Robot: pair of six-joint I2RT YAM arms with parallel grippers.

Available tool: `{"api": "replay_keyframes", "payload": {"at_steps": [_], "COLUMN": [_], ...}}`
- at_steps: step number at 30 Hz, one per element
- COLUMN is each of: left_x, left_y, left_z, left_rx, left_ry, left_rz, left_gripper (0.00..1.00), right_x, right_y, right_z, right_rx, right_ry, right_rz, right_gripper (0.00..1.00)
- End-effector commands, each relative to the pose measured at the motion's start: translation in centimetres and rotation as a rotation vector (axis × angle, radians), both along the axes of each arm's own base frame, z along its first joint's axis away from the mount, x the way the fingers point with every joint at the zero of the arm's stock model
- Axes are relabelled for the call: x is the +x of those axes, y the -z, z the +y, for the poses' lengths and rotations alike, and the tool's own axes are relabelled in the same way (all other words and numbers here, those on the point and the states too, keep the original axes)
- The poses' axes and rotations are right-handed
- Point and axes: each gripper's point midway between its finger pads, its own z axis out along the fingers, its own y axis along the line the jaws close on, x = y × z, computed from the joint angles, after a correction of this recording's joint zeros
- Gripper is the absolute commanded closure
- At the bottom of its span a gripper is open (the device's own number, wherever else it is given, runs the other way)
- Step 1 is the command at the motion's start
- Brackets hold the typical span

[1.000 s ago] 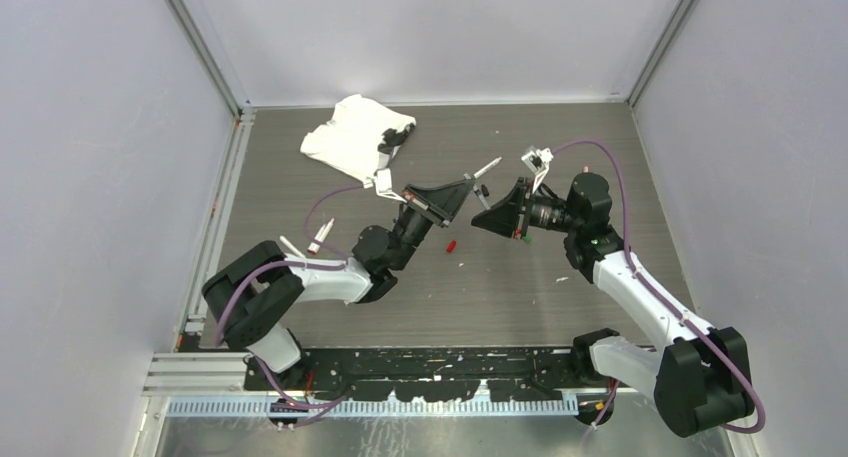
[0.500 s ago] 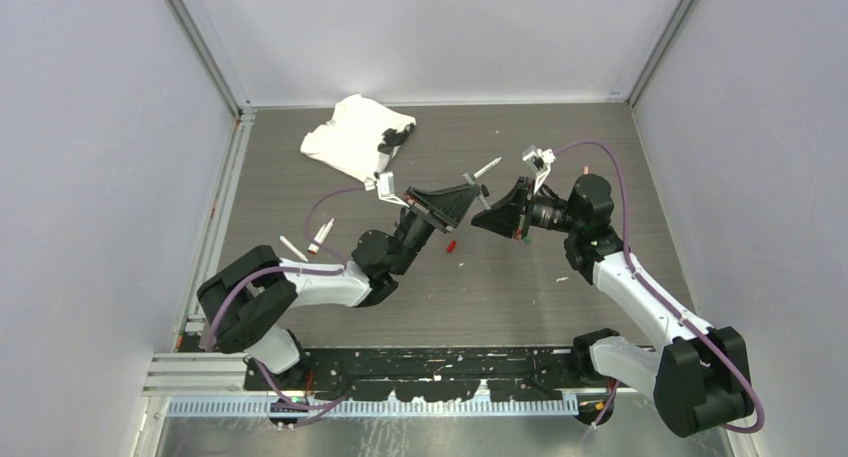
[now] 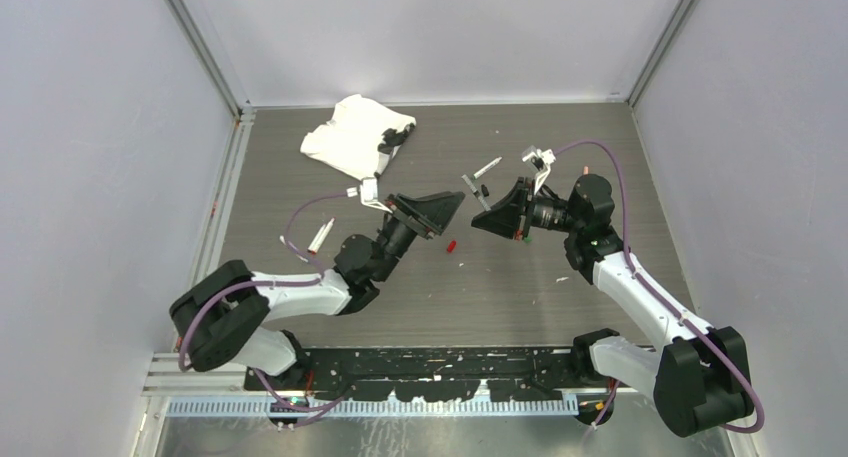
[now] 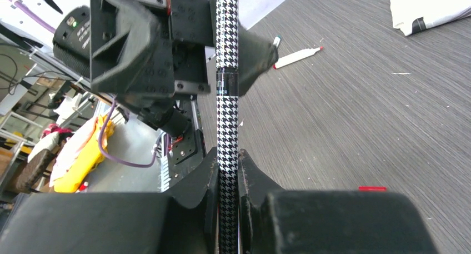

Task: Insert the pens into the pen caps
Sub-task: Insert the pen cap onto the pen, then press the pen cap onto the pen.

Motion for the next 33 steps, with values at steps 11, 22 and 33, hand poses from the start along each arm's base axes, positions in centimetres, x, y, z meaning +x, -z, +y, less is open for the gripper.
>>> {"api": "replay_keyframes", "payload": {"at_steps": [11,22,33], "left_x": [1.3,2.3,2.8], "left_y": [-3.7,-5.2,-5.3], "left_z": [2.3,0.4,-1.7], "left_rx": [0.16,0.186,0.178], "left_ry": [-0.027,0.0,0.053], "left_rz": [0.058,0.06,0.064], "left_gripper": [0.27,0.37,0.5], "right_x": [-0.3,-0.2,-0.2], "right_y": [-0.8,-0.6,-0.6], "right_z": [0.0,0.0,0.0], "right_rx": [0.001,-0.003,-0.004], "right_ry": [-0.034,-0.03,-0.029], "right_rz": [-0.071,-0.063,-0.06], "right_gripper": [0.99,0.99,0.99]}}
